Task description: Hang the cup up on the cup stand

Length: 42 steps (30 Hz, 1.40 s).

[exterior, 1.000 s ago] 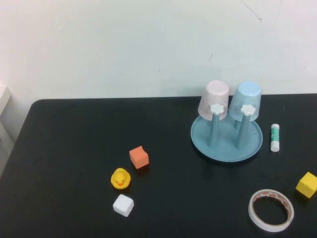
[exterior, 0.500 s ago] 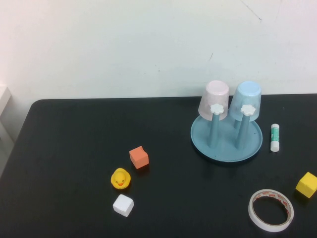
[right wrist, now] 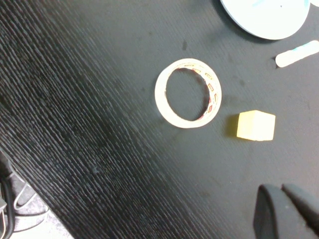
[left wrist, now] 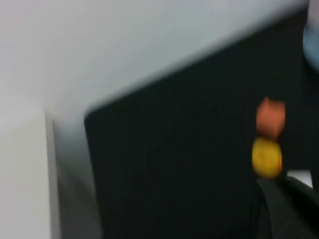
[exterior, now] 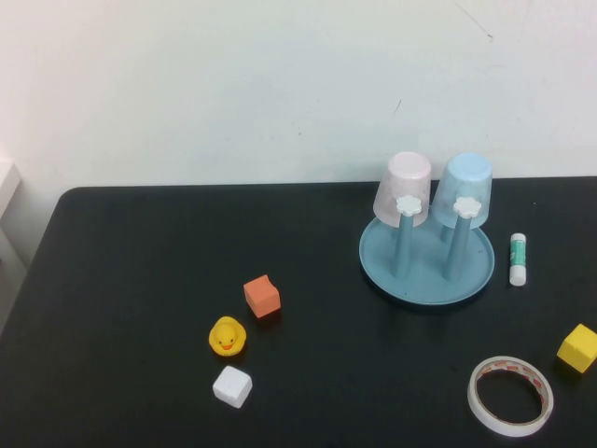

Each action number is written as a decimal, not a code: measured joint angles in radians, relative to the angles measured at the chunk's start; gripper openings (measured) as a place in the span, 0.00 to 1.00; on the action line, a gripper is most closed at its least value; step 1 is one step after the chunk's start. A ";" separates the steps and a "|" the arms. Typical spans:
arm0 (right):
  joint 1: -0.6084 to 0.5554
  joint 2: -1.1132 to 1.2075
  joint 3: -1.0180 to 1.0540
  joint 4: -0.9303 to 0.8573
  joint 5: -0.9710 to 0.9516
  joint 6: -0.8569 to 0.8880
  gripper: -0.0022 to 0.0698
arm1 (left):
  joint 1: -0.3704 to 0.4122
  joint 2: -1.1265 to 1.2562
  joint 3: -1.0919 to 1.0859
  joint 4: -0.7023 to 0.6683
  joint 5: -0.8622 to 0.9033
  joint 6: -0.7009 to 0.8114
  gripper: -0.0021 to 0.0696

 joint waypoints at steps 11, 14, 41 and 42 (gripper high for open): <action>0.000 0.000 0.000 0.000 0.000 0.000 0.03 | 0.274 -0.425 0.610 -0.190 -0.560 -0.076 0.03; 0.000 0.000 0.000 0.000 0.000 0.000 0.03 | 0.289 -0.466 0.717 -0.197 -0.560 -0.083 0.03; 0.000 0.000 0.000 0.000 0.000 0.000 0.03 | 0.300 -0.541 0.828 -0.241 -0.457 0.002 0.03; 0.000 0.000 0.000 0.000 0.000 0.000 0.03 | 0.300 -0.541 0.828 -0.241 -0.457 0.002 0.03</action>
